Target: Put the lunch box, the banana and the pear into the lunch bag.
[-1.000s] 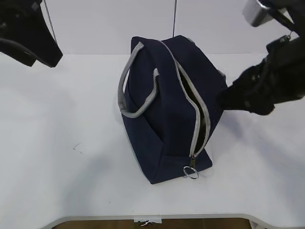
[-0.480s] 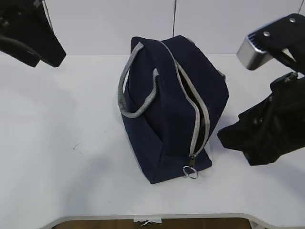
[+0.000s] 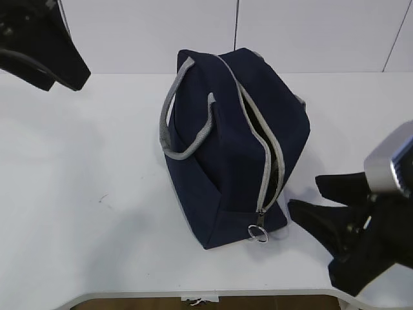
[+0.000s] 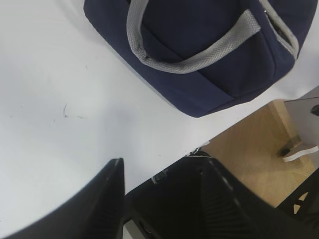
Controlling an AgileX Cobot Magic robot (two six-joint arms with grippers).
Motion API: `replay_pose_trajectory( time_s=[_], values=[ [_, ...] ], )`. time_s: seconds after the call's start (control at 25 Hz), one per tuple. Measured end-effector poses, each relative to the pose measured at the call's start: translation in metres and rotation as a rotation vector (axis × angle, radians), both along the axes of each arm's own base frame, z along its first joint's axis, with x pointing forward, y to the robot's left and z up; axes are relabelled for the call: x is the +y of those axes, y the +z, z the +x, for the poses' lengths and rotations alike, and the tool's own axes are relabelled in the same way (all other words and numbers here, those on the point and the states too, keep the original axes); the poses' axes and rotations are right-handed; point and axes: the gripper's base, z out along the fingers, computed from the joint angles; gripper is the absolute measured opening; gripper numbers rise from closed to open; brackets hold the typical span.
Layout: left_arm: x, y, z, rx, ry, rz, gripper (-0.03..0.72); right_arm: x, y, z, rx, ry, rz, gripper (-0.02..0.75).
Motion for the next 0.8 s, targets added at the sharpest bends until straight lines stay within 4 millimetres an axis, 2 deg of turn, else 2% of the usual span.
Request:
replay_pose_trajectory(
  time_s=[0.24,0.36,0.8],
  values=[
    [0.0,0.0,0.0,0.0,0.0,0.0,0.38,-0.004,-0.024,-0.006,0.039,-0.01,-0.003,0.421],
    [0.0,0.0,0.0,0.0,0.0,0.0,0.38,-0.001,-0.028,-0.001,0.057,-0.032,0.036,0.421],
    [0.0,0.0,0.0,0.0,0.0,0.0,0.38,0.013,-0.07,0.02,0.17,-0.094,0.09,0.421]
  ],
)
